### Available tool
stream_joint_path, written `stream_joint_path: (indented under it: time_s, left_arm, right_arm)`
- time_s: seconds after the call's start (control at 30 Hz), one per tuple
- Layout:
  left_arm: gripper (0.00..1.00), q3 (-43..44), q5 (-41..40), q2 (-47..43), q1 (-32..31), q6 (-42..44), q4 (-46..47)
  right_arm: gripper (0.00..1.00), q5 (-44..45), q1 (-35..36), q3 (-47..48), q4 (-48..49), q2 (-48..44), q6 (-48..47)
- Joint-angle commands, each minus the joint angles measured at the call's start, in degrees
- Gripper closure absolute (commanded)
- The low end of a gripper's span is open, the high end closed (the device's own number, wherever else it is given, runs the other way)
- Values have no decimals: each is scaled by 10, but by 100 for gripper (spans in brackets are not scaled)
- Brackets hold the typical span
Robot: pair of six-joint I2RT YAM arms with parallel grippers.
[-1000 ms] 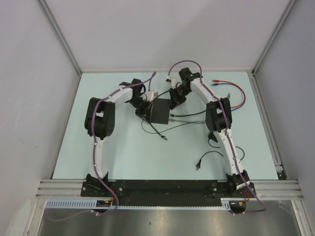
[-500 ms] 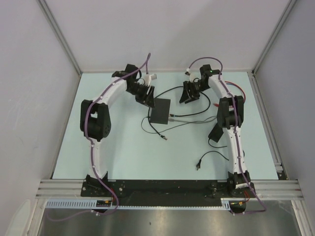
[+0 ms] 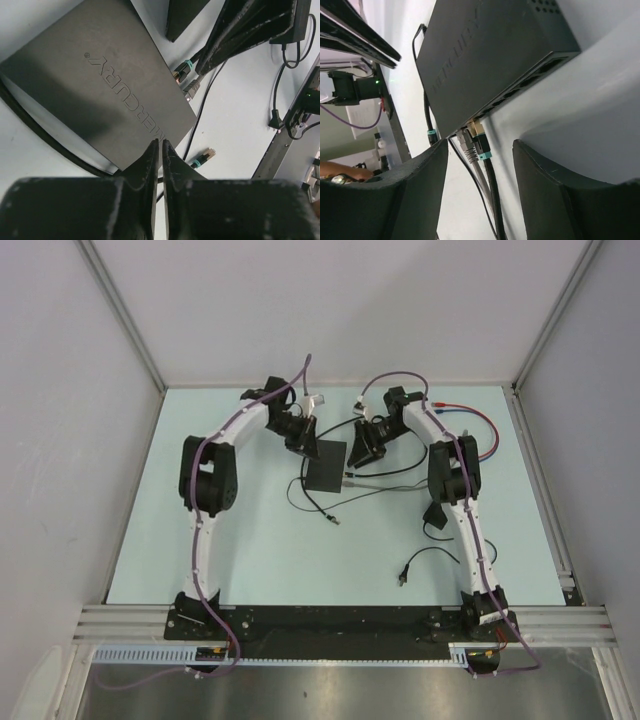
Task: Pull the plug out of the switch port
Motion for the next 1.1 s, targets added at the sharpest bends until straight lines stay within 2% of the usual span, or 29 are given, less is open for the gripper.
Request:
stream_joint_path:
  time_s: [0.0, 0.57, 1.07]
  left_arm:
    - [92, -5, 10, 3, -17, -3, 6]
    - [98, -28, -53, 34, -25, -9, 9]
    - [99, -26, -61, 37, -30, -5, 4]
  right_arm:
    - [41, -11, 1, -10, -31, 12, -33]
    - [53, -11, 23, -18, -39, 33, -44]
    - [60, 14, 29, -14, -11, 51, -10]
